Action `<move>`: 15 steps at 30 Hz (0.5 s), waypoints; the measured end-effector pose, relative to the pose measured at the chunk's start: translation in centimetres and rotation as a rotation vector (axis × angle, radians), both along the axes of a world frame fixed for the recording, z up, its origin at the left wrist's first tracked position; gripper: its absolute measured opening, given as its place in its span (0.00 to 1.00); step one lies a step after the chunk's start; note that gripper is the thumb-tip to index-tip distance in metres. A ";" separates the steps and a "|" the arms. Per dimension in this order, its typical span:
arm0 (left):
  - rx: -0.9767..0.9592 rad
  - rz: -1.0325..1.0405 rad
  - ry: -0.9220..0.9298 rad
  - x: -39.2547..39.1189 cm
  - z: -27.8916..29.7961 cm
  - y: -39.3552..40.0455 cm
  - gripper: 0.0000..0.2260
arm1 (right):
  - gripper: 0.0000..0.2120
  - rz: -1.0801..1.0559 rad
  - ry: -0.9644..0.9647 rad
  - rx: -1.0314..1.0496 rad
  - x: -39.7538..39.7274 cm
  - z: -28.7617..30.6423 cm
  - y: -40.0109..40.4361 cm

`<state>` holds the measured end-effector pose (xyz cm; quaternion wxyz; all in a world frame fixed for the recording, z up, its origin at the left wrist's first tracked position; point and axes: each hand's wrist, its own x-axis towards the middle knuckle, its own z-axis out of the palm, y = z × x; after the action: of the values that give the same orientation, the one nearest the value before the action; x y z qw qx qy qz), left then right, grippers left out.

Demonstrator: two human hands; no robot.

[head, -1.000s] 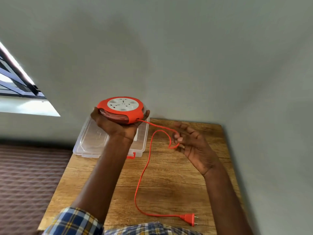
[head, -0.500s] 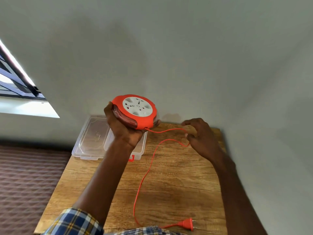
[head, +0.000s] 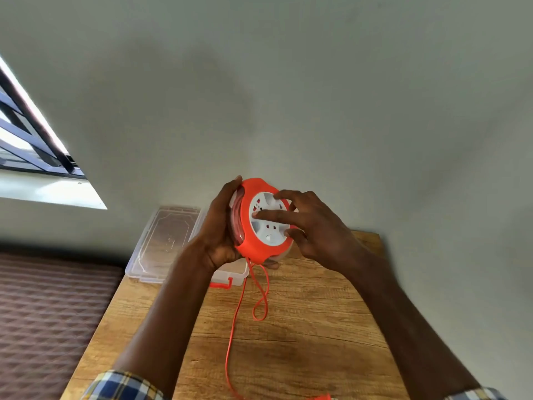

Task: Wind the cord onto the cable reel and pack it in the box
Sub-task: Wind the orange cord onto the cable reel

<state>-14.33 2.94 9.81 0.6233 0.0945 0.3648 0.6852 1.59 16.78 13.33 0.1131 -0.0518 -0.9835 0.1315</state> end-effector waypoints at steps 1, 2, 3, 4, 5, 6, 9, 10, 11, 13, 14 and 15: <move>-0.010 -0.028 -0.012 -0.2 0.0 -0.2 0.35 | 0.31 0.039 0.000 0.026 0.0 -0.1 0.1; -0.018 -0.060 -0.023 -0.2 0.0 -0.4 0.35 | 0.31 0.077 0.004 0.048 0.1 -0.4 0.1; -0.026 -0.089 -0.028 -0.3 0.0 -0.5 0.35 | 0.31 0.108 0.007 0.066 0.1 -0.6 0.2; -0.034 -0.114 -0.025 -0.2 -0.1 -0.7 0.36 | 0.31 0.127 0.010 0.079 0.2 -0.8 0.1; -0.044 -0.128 -0.021 -0.2 -0.2 -0.7 0.37 | 0.32 0.139 0.015 0.097 0.1 -1.1 0.1; -0.054 -0.132 -0.020 -0.2 -0.2 -0.7 0.37 | 0.33 0.146 0.019 0.128 0.1 -1.3 0.1; -0.087 -0.141 -0.030 -0.2 -0.5 -0.8 0.38 | 0.34 0.158 0.012 0.243 0.0 -1.5 0.3; -0.090 -0.143 -0.033 -0.3 -0.5 -0.9 0.38 | 0.34 0.151 0.010 0.271 0.0 -1.5 0.3; -0.092 -0.138 -0.035 -0.3 -0.5 -0.9 0.37 | 0.34 0.142 0.009 0.297 0.1 -1.6 0.4; -0.096 -0.137 -0.030 -0.4 -0.7 -0.9 0.37 | 0.36 0.124 -0.005 0.339 0.1 -1.9 0.1; -0.100 -0.147 -0.024 -0.3 -0.8 -0.9 0.38 | 0.37 0.123 -0.016 0.350 0.1 -2.1 0.0; -0.107 -0.155 -0.019 -0.3 -0.8 -0.8 0.37 | 0.37 0.127 -0.020 0.355 0.0 -2.2 0.0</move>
<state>-14.62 2.18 9.01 0.6819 0.0824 0.3867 0.6154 1.55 16.76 11.14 0.1020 0.0297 -0.9936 -0.0376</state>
